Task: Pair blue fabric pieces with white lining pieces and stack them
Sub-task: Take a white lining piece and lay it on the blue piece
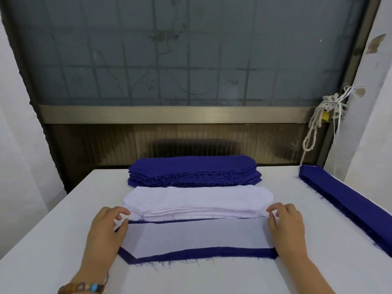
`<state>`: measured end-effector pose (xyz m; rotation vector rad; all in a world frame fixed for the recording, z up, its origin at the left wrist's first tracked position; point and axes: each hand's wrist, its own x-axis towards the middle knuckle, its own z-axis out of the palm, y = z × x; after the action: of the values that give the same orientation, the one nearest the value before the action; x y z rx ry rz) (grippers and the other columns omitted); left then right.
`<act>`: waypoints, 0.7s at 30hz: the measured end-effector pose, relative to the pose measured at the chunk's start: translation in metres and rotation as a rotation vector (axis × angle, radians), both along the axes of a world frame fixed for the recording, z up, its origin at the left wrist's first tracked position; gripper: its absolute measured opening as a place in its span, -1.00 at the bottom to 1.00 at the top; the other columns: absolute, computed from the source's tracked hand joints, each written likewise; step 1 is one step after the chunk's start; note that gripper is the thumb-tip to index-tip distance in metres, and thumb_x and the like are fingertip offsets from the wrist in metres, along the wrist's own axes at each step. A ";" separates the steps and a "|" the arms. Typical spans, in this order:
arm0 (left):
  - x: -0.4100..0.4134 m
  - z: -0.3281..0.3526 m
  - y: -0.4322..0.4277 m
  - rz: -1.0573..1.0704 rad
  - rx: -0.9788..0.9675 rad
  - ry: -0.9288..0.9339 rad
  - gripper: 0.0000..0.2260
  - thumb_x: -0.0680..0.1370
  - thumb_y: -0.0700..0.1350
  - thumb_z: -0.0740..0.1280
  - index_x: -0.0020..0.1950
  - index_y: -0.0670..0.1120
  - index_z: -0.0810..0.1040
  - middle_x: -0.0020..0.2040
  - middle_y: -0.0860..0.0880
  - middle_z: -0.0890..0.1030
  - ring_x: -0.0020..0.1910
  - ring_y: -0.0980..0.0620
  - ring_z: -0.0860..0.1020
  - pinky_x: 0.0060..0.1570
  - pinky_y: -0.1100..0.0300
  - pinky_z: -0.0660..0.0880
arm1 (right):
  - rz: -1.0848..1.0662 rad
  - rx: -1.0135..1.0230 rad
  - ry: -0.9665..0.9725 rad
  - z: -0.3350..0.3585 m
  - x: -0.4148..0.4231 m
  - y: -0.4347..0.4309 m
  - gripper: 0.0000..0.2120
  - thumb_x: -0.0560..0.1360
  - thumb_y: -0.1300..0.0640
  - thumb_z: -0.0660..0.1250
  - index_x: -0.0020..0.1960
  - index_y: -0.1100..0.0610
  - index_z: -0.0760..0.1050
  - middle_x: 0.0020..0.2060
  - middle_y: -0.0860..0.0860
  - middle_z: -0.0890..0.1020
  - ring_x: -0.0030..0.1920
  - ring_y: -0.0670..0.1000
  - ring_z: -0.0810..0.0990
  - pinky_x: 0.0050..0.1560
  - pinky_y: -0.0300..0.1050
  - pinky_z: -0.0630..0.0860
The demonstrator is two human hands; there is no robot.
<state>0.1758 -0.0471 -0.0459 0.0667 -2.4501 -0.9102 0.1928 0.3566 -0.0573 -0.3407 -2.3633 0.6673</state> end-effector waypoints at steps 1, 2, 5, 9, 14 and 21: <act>0.000 0.000 0.002 -0.033 0.053 0.000 -0.75 0.52 -0.25 0.38 -0.14 0.13 0.49 -0.19 0.07 0.47 -0.25 0.07 0.47 -0.26 0.44 0.40 | 0.063 -0.001 0.013 0.001 0.000 -0.001 -0.85 0.49 0.34 0.34 -0.08 0.11 0.54 -0.20 0.03 0.48 -0.18 0.06 0.43 -0.16 -0.10 0.37; 0.000 -0.001 0.003 -0.084 0.107 -0.018 -0.79 0.53 -0.21 0.38 -0.15 0.11 0.51 -0.23 0.03 0.50 -0.28 0.05 0.48 -0.28 0.45 0.40 | 0.137 -0.006 -0.003 0.001 0.000 -0.001 -0.84 0.51 0.31 0.33 -0.11 0.06 0.52 -0.26 -0.01 0.47 -0.22 0.01 0.43 -0.21 -0.16 0.35; 0.002 -0.004 0.005 -0.294 0.139 -0.165 -0.92 0.52 -0.11 0.41 -0.17 -0.01 0.58 -0.29 -0.07 0.56 -0.36 0.06 0.44 -0.30 0.34 0.40 | 0.347 -0.059 -0.161 0.001 0.003 -0.005 -0.83 0.53 0.22 0.32 -0.17 -0.03 0.47 -0.35 -0.06 0.47 -0.33 -0.11 0.40 -0.29 -0.31 0.36; 0.002 -0.004 0.009 -0.325 0.043 -0.262 -0.82 0.42 0.01 0.52 -0.23 0.00 0.55 -0.32 -0.03 0.53 -0.39 0.17 0.38 -0.32 0.29 0.35 | 0.436 -0.086 -0.292 0.003 0.001 -0.006 -0.82 0.53 0.10 0.37 -0.22 -0.02 0.43 -0.43 -0.05 0.43 -0.40 -0.14 0.36 -0.29 -0.29 0.36; -0.001 -0.001 0.011 -0.356 -0.042 -0.316 -0.81 0.40 0.06 0.52 -0.20 0.04 0.55 -0.28 -0.04 0.51 -0.34 0.16 0.41 -0.26 0.26 0.37 | 0.406 -0.004 -0.341 0.006 -0.004 -0.009 -0.81 0.55 -0.03 0.31 -0.18 0.00 0.37 -0.46 -0.05 0.39 -0.40 -0.10 0.34 -0.28 -0.26 0.35; -0.028 0.020 0.034 -0.337 -0.178 -0.293 -0.88 0.48 -0.08 0.40 -0.23 0.11 0.56 -0.25 0.12 0.59 -0.27 0.23 0.51 -0.20 0.32 0.51 | 0.253 0.184 -0.333 0.035 -0.027 -0.031 -0.63 0.59 -0.07 0.20 -0.35 0.01 0.26 -0.51 -0.05 0.35 -0.46 -0.05 0.29 -0.40 -0.24 0.28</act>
<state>0.1475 -0.0130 -0.0262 -0.3053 -2.8636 -0.8630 0.1659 0.3255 -0.0224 -0.0741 -2.7938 0.5321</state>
